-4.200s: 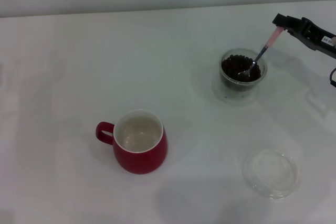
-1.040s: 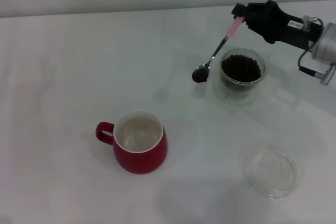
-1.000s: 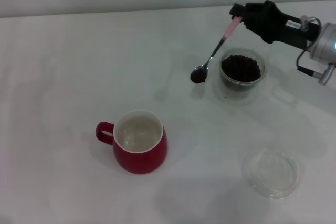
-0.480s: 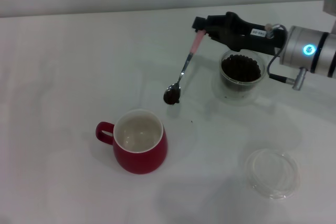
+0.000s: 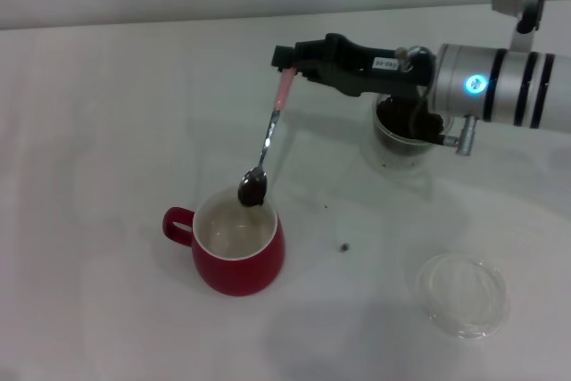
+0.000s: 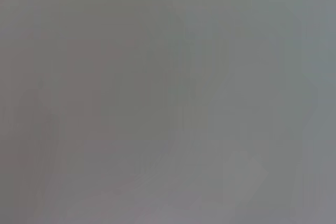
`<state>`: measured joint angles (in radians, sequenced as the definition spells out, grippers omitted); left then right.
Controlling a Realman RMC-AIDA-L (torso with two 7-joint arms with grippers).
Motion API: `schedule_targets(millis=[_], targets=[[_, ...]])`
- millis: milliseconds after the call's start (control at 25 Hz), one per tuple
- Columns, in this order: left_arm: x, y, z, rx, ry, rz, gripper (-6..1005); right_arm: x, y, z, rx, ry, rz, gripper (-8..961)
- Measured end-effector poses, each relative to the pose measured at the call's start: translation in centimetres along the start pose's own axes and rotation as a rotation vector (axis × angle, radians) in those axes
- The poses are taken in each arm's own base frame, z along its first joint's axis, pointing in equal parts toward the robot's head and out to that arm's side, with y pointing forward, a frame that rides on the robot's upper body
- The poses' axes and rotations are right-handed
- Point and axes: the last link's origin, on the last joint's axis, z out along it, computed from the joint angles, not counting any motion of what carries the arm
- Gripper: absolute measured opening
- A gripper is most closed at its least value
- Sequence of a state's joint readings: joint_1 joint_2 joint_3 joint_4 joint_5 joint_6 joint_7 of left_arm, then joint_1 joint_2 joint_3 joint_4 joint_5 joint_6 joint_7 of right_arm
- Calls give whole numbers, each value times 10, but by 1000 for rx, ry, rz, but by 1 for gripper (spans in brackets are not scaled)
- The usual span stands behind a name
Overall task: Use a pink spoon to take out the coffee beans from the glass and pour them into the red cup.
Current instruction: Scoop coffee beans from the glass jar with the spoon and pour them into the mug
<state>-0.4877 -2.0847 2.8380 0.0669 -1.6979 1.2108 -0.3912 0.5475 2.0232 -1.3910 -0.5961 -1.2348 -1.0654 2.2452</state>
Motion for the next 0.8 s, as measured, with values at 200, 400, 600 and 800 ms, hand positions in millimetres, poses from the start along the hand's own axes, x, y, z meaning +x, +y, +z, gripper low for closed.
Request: schedule_targets(millis=[200,400,600,800], targets=[[0,0,-1,2,0,-4,757,8,5,10,8,37,-41,152],[0,0,-1,4,0,-4,757,11,9,15,-9,42,-139,152],[-1,0,-1,3,-1,-3,757,13,15,18,-48,16,-233,152],[0,-1,-1,4,-1,-2,757,19,21,16,-93,4,-356,152]])
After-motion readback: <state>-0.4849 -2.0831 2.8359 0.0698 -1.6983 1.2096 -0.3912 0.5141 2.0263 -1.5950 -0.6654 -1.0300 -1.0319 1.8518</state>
